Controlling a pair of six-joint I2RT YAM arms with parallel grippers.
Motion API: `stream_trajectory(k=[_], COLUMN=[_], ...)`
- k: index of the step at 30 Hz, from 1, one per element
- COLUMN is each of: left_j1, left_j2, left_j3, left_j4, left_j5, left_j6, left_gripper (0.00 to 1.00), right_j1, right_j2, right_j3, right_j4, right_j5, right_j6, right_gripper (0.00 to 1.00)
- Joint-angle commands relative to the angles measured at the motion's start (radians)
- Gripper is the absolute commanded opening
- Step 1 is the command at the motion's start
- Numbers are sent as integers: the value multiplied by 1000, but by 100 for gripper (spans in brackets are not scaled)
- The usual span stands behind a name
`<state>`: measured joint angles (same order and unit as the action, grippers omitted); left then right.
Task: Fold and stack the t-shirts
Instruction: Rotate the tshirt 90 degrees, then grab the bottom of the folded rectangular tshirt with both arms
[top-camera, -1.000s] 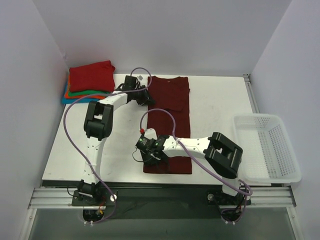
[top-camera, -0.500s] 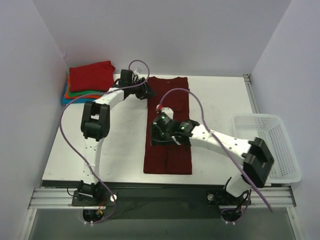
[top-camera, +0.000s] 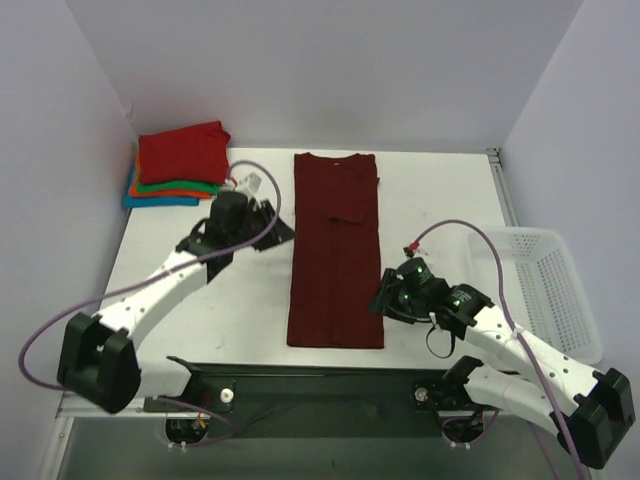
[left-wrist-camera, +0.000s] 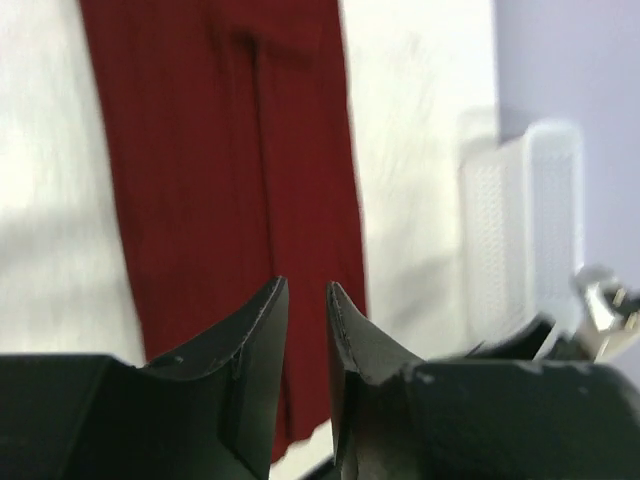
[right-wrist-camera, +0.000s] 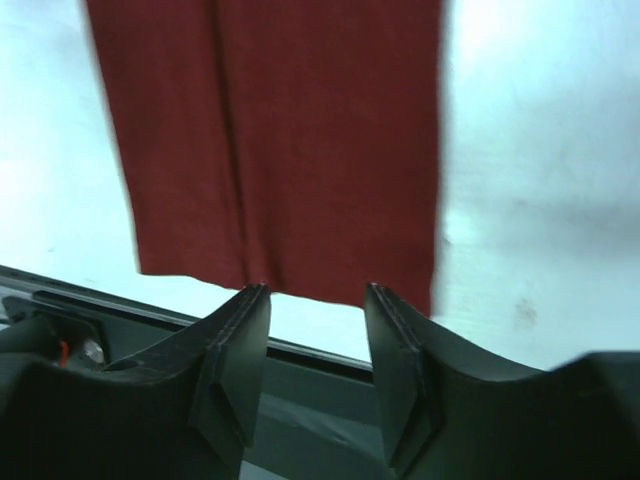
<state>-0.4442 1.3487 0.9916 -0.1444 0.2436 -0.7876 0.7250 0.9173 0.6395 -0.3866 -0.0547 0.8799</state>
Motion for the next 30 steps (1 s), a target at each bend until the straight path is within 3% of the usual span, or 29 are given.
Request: stream_trajectory(k=[1, 4, 10, 13, 21, 30], left_j1=[-60, -111, -195, -237, -367, -383], left_j2=[-106, -244, -399, -402, -381, -361], left_j3=[-189, -315, -482, -548, -636, -700], left_j4=[-168, -219, -219, -159, -51, 55], left_j5=[-197, -216, -185, -159, -171, -145], left_j6=[21, 10, -30, -62, -111, -128], left_gripper=[32, 30, 28, 29, 47, 50], right_j1=[-24, -25, -29, -29, -29, -29], right_j2=[-28, -47, -84, -69, -86, -60], right_j3=[-76, -136, -251, -284, -360, -414], right_j4=[-15, -8, 32, 69, 107, 164], right_j5=[-65, -89, -99, -105, -94, -97], right_j6=[54, 90, 154, 172, 215, 240], right_gripper=[42, 35, 35, 34, 34, 33])
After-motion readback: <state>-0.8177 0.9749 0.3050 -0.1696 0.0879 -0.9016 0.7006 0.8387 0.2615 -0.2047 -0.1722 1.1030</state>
